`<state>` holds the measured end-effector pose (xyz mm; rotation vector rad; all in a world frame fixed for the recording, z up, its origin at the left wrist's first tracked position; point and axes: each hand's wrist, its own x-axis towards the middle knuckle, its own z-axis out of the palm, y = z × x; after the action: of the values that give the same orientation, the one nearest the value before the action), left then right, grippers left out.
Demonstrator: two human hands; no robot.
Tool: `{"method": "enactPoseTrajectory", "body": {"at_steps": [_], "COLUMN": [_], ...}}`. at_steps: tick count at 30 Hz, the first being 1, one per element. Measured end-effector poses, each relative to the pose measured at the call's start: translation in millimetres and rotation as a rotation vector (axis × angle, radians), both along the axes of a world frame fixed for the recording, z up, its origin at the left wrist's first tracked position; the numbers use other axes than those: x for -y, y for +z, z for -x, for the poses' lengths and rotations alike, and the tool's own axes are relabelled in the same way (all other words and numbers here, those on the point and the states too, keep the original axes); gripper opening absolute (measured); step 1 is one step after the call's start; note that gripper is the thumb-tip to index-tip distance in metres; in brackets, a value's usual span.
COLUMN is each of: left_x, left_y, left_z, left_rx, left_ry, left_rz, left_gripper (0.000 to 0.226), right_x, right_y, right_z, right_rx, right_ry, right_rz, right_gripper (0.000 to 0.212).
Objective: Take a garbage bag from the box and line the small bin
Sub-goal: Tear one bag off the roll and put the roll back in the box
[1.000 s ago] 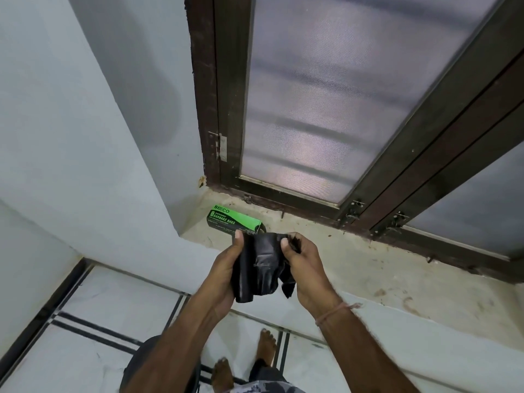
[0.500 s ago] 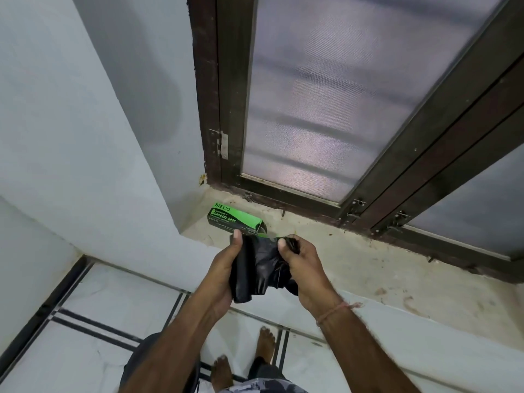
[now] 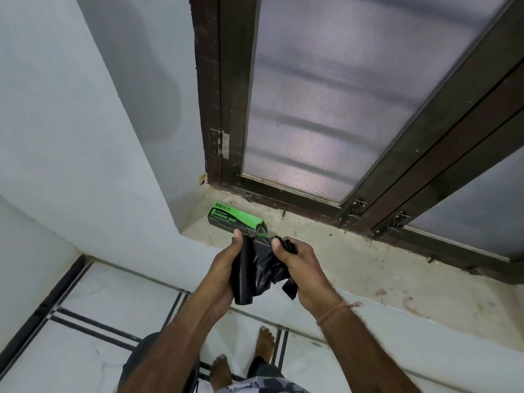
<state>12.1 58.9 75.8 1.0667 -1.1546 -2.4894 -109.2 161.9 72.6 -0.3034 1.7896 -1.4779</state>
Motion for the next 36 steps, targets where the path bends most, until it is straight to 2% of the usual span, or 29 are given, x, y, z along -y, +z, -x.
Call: {"method": "enactPoseTrajectory", "body": {"at_steps": [9, 11, 14, 16, 22, 26, 33, 36], "left_x": [2.5, 2.3, 1.7, 2.2, 1.5, 3.1, 3.4, 2.9], "left_y": [-0.7, -0.2, 0.5, -0.2, -1.6, -1.8, 0.3, 1.7], "left_z": [0.3, 0.2, 0.3, 0.6, 1.4, 2.7, 7.0, 7.7], "left_rx": [-0.005, 0.001, 0.009, 0.014, 0.027, 0.037, 0.024, 0.0], "left_ry": [0.024, 0.01, 0.018, 0.028, 0.035, 0.032, 0.007, 0.004], "left_rz": [-0.016, -0.006, 0.021, 0.02, 0.003, 0.04, 0.033, 0.012], "left_gripper": [0.051, 0.052, 0.053, 0.052, 0.052, 0.055, 0.054, 0.047], "right_x": [3.7, 3.5, 1.5, 1.6, 9.1, 9.0, 7.9, 8.2], "right_y": [0.1, 2.9, 4.2, 5.6, 1.8, 2.0, 8.5, 8.4], "right_z": [2.9, 1.6, -0.8, -2.6, -3.9, -3.7, -5.4, -5.8], "right_rx": [-0.002, 0.034, 0.045, 0.034, 0.068, 0.094, 0.052, 0.029], "right_ry": [-0.097, -0.073, 0.071, 0.1, -0.087, -0.089, -0.018, 0.028], "right_rz": [-0.029, -0.033, 0.039, 0.072, 0.095, 0.122, 0.06, 0.028], "right_gripper": [0.025, 0.03, 0.035, 0.03, 0.018, 0.008, 0.019, 0.021]}}
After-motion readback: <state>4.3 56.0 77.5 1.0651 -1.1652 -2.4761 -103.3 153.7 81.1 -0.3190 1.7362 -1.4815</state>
